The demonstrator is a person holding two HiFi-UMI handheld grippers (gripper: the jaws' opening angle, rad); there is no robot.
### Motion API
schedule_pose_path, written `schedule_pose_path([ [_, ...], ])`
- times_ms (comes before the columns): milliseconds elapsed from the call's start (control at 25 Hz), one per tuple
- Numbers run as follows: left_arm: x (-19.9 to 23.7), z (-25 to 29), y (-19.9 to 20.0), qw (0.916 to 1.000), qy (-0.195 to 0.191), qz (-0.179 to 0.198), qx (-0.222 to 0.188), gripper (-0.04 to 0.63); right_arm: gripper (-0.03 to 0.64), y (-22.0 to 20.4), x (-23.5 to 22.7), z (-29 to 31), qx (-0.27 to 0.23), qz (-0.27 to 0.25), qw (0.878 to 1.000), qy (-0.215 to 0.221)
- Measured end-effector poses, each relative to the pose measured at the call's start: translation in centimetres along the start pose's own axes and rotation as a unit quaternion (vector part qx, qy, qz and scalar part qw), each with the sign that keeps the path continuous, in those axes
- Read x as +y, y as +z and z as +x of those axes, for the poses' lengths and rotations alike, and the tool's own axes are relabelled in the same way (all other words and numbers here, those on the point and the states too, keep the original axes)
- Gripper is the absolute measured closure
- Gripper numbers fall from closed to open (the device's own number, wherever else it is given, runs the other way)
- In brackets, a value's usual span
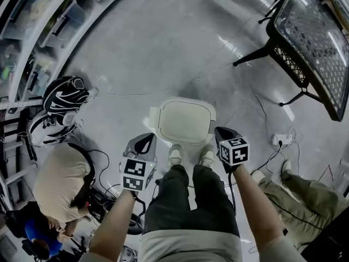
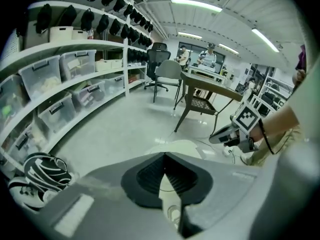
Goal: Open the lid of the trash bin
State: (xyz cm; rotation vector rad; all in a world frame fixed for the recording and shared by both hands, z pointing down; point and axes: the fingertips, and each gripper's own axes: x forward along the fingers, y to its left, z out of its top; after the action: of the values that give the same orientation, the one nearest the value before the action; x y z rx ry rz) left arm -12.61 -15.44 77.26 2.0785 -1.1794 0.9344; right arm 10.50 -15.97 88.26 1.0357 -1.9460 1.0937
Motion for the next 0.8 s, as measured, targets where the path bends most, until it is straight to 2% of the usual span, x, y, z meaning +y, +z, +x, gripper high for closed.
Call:
schedule_pose_path([
  [360,2.4,3.3,-6.9,0.999,0.011,-0.034,0.027,0.592,0.614,-5.2,-3.1,6.4,0.046,0.009,0.999,-0.024],
  [640,3.8,2.6,-9.8,0.9969,0.028,-0.067,0.031,0.592,0.614,-5.8,-3.5,7.0,0.044,0.002,0.999,-0.026],
  [800,4.3,0.8,-10.2,0.9954,0.036,-0.085,0.024,0.594,0.614,-5.7,-3.6,7.0,0.054,0.029,0.998,-0.019],
])
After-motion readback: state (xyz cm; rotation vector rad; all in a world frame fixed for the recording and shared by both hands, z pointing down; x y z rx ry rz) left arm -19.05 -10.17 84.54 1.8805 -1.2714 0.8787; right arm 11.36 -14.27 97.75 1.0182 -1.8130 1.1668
